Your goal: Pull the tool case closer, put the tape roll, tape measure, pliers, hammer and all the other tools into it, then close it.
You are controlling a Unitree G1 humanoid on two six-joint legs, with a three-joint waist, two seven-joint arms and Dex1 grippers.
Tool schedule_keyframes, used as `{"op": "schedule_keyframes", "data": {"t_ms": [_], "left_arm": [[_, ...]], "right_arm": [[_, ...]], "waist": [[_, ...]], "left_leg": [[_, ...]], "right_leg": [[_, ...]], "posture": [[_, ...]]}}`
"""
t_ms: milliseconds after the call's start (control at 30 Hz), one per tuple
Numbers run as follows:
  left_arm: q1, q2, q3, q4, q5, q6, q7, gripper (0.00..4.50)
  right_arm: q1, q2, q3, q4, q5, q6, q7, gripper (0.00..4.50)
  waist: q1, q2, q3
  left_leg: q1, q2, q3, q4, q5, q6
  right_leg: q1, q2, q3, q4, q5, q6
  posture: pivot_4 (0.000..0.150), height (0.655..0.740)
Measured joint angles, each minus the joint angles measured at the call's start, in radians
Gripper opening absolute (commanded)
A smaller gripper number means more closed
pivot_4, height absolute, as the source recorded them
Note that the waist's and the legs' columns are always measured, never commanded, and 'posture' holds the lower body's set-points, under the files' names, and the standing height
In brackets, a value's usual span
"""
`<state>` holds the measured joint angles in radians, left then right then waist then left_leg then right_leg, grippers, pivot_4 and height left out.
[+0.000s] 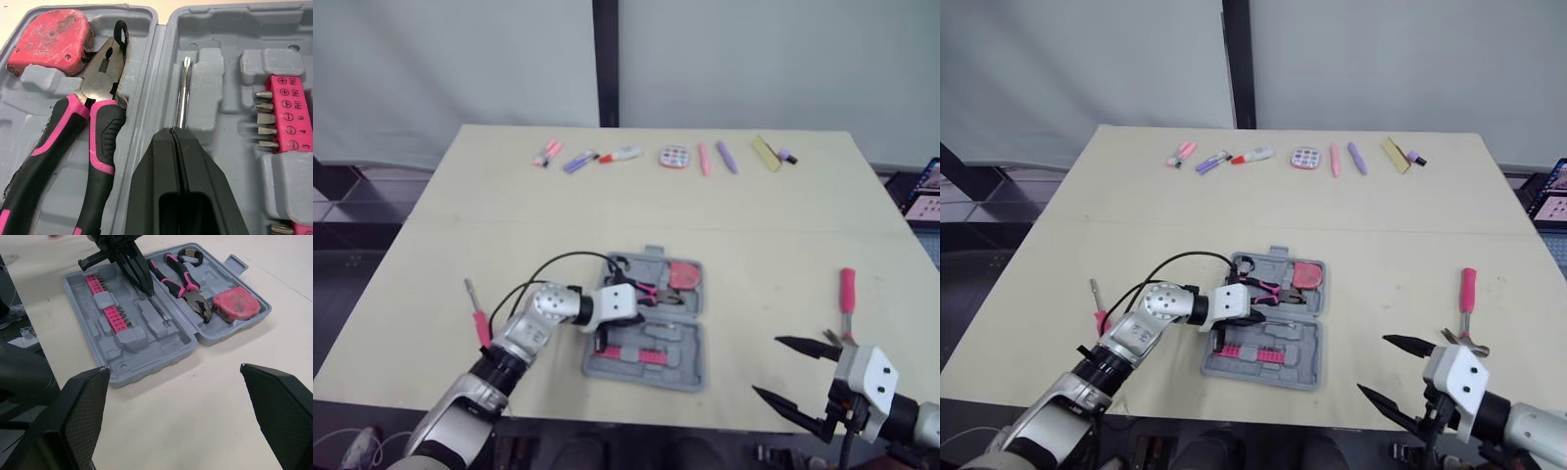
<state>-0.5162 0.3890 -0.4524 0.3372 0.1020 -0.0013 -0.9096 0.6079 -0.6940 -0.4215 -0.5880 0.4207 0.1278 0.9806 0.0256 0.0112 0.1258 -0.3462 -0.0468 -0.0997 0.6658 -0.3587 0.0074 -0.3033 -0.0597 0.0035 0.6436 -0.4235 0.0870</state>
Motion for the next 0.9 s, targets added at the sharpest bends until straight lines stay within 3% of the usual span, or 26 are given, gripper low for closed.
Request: {"op": "schedule_keyframes", "data": {"t_ms": [200,900], "left_arm": [[-0.003,-0.016,0.001,0.030,0.000,-0.001,0.002,0.04],[0.008,-0.017,-0.011,0.032,0.011,-0.003,0.013,0.04]], "right_arm": [[-0.002,0.000,-0.002,0.000,0.000,0.000,0.000,4.50],[-0.004,-0.002,-0.016,0.000,0.000,0.000,0.000,4.50]], "waist": [[0.000,0.001,-0.001],[0.001,0.002,-0.007]], "left_leg": [[0.013,0.000,-0.001,-0.004,-0.001,0.002],[0.012,0.000,-0.001,-0.004,-0.001,0.002]], "right_leg": [[0.014,0.000,0.001,-0.013,-0.001,0.001],[0.016,0.000,0.002,-0.017,-0.001,0.002]], "posture": [[0.150,0.7336],[0.150,0.7336]]}}
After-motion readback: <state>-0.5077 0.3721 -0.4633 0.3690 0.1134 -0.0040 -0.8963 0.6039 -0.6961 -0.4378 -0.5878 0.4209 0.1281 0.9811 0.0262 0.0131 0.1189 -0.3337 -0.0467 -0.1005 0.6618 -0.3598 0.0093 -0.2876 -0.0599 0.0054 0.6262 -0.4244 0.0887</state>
